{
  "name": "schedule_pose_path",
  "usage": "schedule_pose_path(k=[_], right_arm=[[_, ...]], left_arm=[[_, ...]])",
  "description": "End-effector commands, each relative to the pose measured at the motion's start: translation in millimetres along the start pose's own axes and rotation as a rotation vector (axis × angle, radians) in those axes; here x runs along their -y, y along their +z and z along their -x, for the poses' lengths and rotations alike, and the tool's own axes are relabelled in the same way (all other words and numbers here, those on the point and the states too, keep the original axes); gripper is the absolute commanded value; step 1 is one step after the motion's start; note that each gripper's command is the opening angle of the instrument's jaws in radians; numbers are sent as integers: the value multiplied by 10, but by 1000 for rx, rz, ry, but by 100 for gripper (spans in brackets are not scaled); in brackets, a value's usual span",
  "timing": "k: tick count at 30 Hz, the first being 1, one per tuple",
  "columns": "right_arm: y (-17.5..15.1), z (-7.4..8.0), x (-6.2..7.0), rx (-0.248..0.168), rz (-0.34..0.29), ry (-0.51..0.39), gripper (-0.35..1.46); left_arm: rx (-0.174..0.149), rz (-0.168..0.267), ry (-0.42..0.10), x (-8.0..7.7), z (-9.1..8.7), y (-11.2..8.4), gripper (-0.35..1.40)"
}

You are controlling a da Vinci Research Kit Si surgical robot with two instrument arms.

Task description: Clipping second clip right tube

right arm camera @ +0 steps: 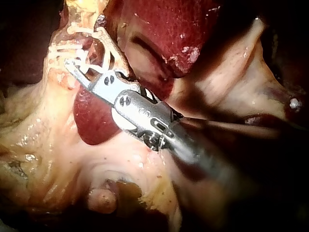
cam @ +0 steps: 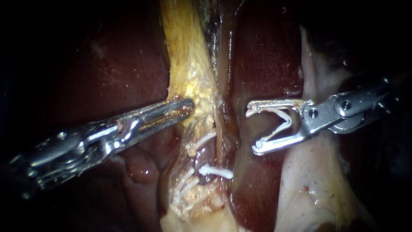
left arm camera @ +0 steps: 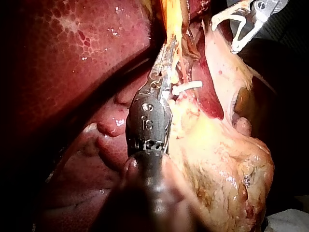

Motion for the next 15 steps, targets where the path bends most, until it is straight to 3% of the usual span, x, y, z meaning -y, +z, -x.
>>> schedule_pose_path(k=[1,8,15], right_arm=[[0,-1,1,0,-1,0,60],[20,15,10,-1,2,-2,60],[59,56,18,22,-19,99,60]], left_arm=[[-1,-1,0,0,0,-2,-35],[-7,-3,-4,5,11,-30,-35],[15,6,-14,15,24,-70,-35]])
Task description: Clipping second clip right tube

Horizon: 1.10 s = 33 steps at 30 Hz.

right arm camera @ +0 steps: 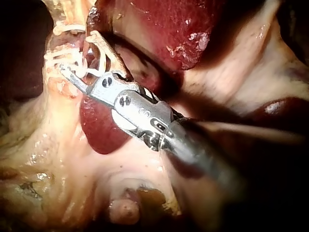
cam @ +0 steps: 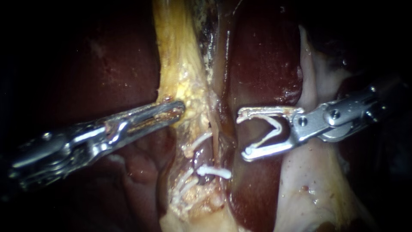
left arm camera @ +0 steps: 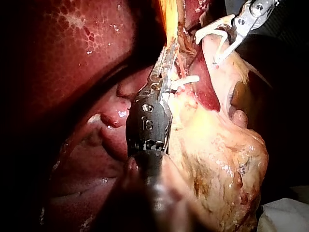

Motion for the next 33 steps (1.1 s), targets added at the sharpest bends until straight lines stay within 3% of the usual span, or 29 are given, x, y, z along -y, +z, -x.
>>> schedule_pose_path(k=[1,7,16,22,33], right_arm=[[4,6,1,8,-3,21,60],[31,34,5,42,-23,125,60],[60,60,0,74,-26,157,60],[78,65,-1,75,-42,176,60],[89,59,-3,67,-56,278,51]], left_arm=[[10,1,-3,2,2,-4,-35],[26,-6,-12,18,12,-23,-35],[28,-7,-13,27,12,-30,-35],[28,-7,-13,30,11,-32,-35],[28,-7,-13,32,11,-33,-35]])
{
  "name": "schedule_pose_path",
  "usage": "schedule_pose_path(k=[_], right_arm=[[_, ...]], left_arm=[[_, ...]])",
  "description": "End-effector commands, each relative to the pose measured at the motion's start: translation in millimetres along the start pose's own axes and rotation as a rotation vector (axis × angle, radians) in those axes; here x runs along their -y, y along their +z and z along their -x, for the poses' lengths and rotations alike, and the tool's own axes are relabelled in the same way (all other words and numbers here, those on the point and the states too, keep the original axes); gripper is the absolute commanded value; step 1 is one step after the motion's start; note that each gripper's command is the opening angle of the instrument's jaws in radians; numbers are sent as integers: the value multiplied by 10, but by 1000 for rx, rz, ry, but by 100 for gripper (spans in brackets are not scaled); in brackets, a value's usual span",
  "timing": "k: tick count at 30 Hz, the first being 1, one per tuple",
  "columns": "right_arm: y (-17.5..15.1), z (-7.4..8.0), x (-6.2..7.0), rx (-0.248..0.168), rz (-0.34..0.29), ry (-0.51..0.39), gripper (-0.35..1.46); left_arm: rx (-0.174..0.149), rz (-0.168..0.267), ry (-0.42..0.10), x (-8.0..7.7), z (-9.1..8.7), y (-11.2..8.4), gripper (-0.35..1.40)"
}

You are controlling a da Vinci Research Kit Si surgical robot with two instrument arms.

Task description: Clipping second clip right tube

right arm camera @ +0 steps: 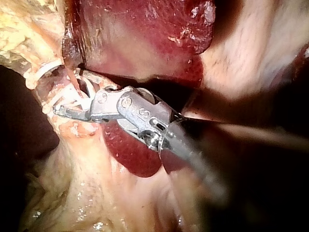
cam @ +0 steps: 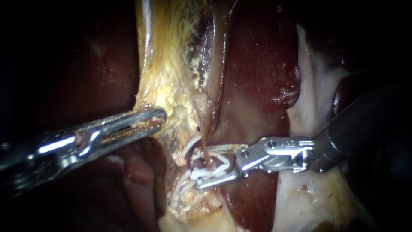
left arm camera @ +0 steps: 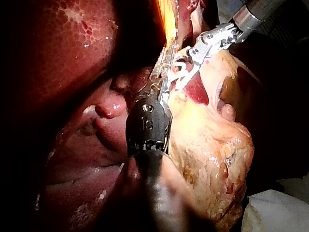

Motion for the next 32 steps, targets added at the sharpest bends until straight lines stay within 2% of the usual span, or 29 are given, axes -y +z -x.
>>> schedule_pose_path(k=[1,6,8,10,12,15,20,32], right_arm=[[-1,-1,0,-4,0,13,49],[-3,-4,-1,-22,-7,103,37],[-4,-6,-2,-30,-11,139,26],[-6,-8,-2,-37,-19,199,9],[-9,-8,-2,-39,-20,253,-35],[-12,-8,-3,-48,-9,283,-35],[-13,-8,-4,-32,-4,309,-35],[-13,-7,-4,-29,-3,309,-35]], left_arm=[[0,0,0,0,0,0,-35],[0,0,0,0,0,0,-35],[0,0,0,0,0,0,-35],[0,0,0,0,0,0,-35],[0,0,1,0,0,0,-35],[0,0,1,0,-1,0,-35],[1,0,1,0,-1,1,-35],[0,0,1,-1,-1,2,-35]])
